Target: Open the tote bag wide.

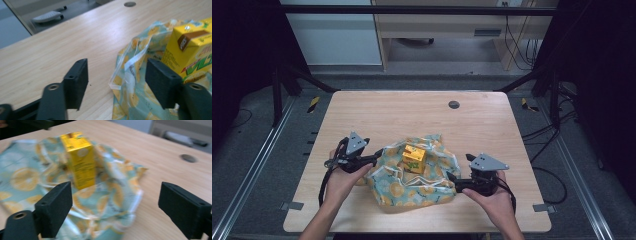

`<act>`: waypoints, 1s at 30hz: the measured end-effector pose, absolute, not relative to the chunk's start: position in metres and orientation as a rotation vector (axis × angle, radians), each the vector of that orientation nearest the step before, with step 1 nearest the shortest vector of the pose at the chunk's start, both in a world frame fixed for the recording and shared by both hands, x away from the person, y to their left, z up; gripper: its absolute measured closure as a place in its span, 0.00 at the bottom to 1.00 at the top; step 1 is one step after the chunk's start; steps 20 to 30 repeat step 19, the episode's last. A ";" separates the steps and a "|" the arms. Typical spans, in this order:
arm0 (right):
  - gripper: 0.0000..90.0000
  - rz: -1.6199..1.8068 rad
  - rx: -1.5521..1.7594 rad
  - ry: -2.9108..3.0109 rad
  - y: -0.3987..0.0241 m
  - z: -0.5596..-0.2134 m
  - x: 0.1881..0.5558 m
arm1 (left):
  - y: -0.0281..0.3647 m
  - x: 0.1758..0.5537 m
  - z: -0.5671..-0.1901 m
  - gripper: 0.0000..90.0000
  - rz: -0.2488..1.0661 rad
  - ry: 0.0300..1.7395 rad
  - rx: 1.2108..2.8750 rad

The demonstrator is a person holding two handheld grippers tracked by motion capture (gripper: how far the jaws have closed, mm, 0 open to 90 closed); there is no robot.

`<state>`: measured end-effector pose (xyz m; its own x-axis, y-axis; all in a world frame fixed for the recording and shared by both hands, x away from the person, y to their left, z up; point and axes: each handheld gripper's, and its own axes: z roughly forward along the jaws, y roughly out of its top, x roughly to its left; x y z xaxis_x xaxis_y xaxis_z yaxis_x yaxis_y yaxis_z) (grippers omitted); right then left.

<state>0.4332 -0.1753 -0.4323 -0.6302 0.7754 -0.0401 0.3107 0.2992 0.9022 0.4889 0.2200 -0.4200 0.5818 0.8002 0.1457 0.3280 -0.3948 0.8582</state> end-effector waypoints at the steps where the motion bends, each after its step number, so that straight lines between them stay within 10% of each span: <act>1: 0.11 1.284 0.992 2.076 -0.179 -0.433 0.434 | 0.224 0.487 -0.419 0.35 0.717 0.907 1.974; 16: 0.07 0.949 1.314 2.017 -0.240 -0.482 0.451 | 0.295 0.458 -0.461 0.09 0.642 1.093 2.065; 30: 0.09 0.953 1.349 2.000 -0.242 -0.482 0.451 | 0.297 0.461 -0.470 0.08 0.654 1.122 2.086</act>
